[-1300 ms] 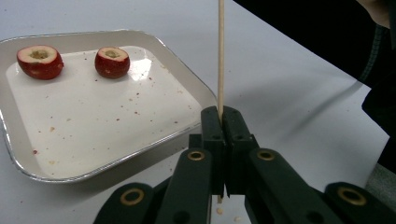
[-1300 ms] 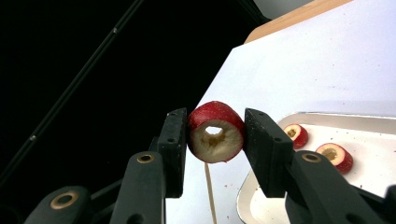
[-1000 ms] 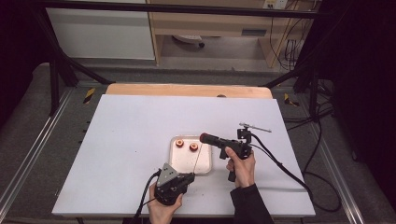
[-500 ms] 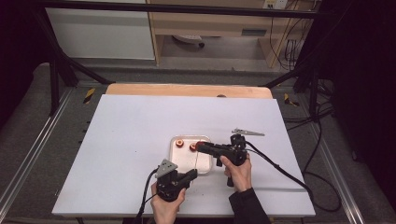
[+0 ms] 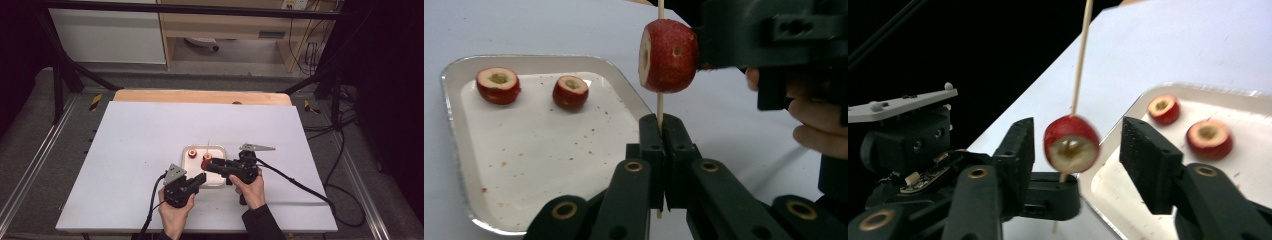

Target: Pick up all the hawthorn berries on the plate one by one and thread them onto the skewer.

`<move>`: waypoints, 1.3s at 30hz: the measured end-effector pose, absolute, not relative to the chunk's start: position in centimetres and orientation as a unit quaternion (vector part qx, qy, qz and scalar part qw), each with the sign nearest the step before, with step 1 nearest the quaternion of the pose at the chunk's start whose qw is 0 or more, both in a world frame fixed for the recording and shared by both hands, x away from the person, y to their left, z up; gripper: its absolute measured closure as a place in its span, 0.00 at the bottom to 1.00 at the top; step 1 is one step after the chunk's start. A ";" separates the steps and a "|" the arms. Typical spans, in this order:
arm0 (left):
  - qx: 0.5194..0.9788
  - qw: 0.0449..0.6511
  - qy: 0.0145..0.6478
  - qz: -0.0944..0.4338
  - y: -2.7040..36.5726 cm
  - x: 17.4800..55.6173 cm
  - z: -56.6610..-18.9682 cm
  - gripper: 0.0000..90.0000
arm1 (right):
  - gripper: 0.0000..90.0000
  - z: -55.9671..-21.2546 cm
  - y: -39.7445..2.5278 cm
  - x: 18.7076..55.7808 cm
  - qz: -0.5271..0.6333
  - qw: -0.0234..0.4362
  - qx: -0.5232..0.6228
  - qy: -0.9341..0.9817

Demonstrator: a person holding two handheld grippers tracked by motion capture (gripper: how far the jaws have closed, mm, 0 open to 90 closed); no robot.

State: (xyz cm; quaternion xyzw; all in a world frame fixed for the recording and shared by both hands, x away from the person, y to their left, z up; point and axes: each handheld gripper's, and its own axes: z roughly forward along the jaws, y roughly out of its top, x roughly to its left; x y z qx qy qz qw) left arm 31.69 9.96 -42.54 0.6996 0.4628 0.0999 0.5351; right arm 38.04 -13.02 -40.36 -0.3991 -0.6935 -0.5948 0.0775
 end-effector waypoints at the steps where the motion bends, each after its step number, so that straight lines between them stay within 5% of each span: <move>1: 0.705 0.529 0.460 0.109 10.3 31.6 -42.6 0.98 | 0.50 -40.2 -13.2 38.0 -0.596 0.068 -0.396 -0.695; 8: 0.725 0.502 0.451 0.142 13.1 30.7 -43.6 0.98 | 0.22 -39.9 -14.1 39.0 -0.559 -0.022 -0.403 -0.725; 12: 0.731 0.489 0.450 0.156 14.1 30.3 -44.0 0.98 | 0.16 -40.2 -13.8 40.1 -0.513 -0.047 -0.392 -0.762; 25: 0.735 0.479 0.452 0.160 15.6 29.9 -44.2 0.98 | 0.31 -39.7 -9.9 44.6 -0.369 -0.066 -0.340 -0.862; 39: 0.744 0.467 0.453 0.152 15.7 30.2 -44.6 0.98 | 0.48 -41.3 -6.5 47.4 -0.262 -0.033 -0.319 -0.910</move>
